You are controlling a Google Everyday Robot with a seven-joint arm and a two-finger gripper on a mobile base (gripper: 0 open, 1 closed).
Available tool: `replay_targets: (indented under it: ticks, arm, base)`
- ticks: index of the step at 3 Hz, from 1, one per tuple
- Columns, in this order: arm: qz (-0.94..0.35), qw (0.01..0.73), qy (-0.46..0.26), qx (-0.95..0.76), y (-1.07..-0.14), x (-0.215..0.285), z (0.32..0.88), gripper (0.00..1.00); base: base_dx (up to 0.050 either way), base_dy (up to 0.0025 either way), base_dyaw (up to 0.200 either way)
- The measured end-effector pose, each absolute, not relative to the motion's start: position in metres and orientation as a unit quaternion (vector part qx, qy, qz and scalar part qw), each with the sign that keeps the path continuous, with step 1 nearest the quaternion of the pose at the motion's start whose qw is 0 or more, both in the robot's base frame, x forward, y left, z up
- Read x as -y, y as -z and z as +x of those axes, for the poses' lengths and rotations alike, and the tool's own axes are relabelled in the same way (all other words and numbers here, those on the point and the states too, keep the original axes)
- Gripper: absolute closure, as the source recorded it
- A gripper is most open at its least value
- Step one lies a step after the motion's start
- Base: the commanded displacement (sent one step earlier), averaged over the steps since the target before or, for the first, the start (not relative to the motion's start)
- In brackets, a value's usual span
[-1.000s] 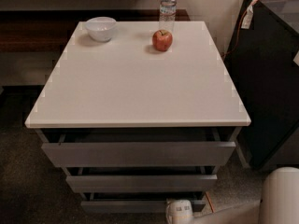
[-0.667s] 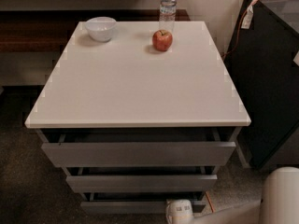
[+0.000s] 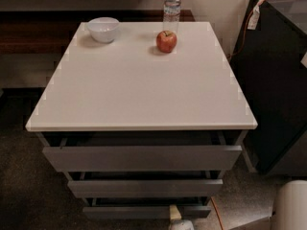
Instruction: Pick coke can from bottom drawer and place on counter
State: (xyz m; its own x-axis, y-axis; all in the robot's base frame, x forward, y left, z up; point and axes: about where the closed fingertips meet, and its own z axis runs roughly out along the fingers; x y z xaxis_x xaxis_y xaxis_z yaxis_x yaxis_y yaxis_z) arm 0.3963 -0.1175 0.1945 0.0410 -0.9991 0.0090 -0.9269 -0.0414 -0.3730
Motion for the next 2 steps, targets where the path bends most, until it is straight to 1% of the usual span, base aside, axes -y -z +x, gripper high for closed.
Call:
replay_targets:
  ticks: [1, 2]
  arm:
    - [-0.707, 0.138, 0.151, -0.677, -0.1948, 0.1108, 0.3774, 0.00]
    - [-0.703, 0.141, 0.158, -0.679, -0.1941, 0.1112, 0.3715, 0.00]
  base:
    - [0.000, 0.00000, 0.000]
    - [0.000, 0.00000, 0.000]
